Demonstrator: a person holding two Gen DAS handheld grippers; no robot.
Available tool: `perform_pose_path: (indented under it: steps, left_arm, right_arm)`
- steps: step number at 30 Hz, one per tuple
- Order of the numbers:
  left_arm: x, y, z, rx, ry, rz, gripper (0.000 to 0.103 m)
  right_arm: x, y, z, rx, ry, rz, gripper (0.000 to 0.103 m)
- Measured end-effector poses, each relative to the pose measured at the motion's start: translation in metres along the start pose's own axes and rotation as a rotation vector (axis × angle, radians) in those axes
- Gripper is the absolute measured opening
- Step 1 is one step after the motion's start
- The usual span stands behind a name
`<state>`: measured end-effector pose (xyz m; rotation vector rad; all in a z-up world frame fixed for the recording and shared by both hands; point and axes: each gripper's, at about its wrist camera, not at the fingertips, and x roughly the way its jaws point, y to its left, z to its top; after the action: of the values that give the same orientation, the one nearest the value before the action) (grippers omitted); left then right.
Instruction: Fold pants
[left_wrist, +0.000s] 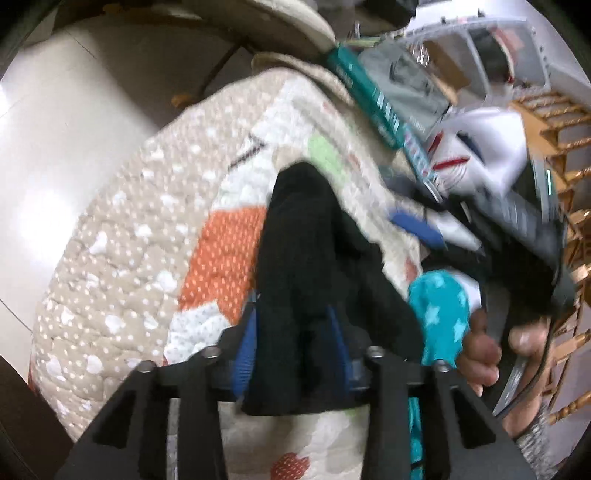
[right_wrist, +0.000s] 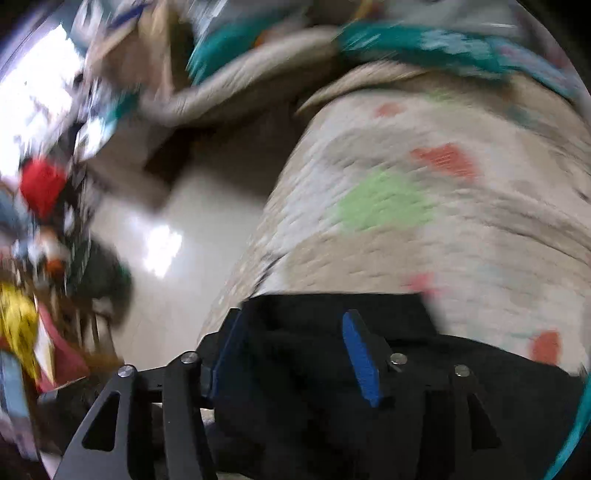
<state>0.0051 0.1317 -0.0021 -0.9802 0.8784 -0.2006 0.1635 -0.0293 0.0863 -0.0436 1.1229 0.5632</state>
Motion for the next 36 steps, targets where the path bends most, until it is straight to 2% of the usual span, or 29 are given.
perform_pose_path:
  steps: [4,7,11,13,14,15,17,18,22,26,28,30,32,34,36]
  left_arm:
    - [-0.014,0.005,0.003,0.001,-0.055,0.050,0.041]
    - [-0.021,0.002,-0.001,0.021,-0.066,0.112,0.041]
    - [-0.016,-0.021,-0.008,0.101,-0.081,0.186,0.042]
    - [-0.017,-0.030,-0.013,0.134,-0.088,0.210,0.043]
    - [-0.019,-0.033,-0.015,0.145,-0.089,0.222,0.043]
    - [-0.020,-0.036,-0.018,0.153,-0.090,0.233,0.043]
    - [-0.026,-0.036,-0.022,0.156,-0.088,0.254,0.043]
    - [-0.028,-0.036,-0.023,0.152,-0.088,0.259,0.043]
    - [-0.032,-0.034,-0.022,0.133,-0.089,0.261,0.045]
    - [-0.028,-0.040,-0.023,0.140,-0.075,0.271,0.047]
    - [-0.024,-0.045,-0.024,0.162,-0.057,0.286,0.049]
    - [-0.018,-0.049,-0.027,0.182,-0.041,0.302,0.049]
    - [-0.012,-0.053,-0.028,0.200,-0.027,0.307,0.049]
    - [-0.003,-0.059,-0.028,0.234,-0.014,0.321,0.049]
    - [0.009,-0.063,-0.029,0.271,0.000,0.349,0.049]
  right_arm:
    - [-0.032,-0.043,-0.034,0.012,-0.034,-0.110,0.061]
    - [-0.030,-0.056,-0.063,0.042,-0.019,-0.072,0.060]
    - [-0.007,-0.048,-0.089,0.065,0.001,0.038,0.060]
    - [0.013,-0.039,-0.093,0.041,0.010,0.014,0.060]
    - [0.020,-0.036,-0.095,0.036,0.019,0.003,0.054]
    - [0.026,-0.035,-0.099,0.045,0.039,0.004,0.029]
    - [0.020,-0.039,-0.103,0.089,0.032,0.032,0.018]
    - [0.013,-0.041,-0.105,0.113,0.032,0.046,0.016]
    - [-0.011,-0.049,-0.125,0.174,0.029,0.038,0.016]
    - [-0.008,-0.059,-0.143,0.216,0.059,0.003,0.018]
    - [-0.009,-0.069,-0.148,0.273,0.056,0.031,0.022]
    - [-0.014,-0.075,-0.147,0.318,0.043,0.056,0.032]
    - [-0.025,-0.077,-0.147,0.321,0.003,0.044,0.036]
    - [-0.039,-0.077,-0.144,0.310,-0.076,0.002,0.037]
    - [-0.054,-0.076,-0.138,0.306,-0.147,0.018,0.037]
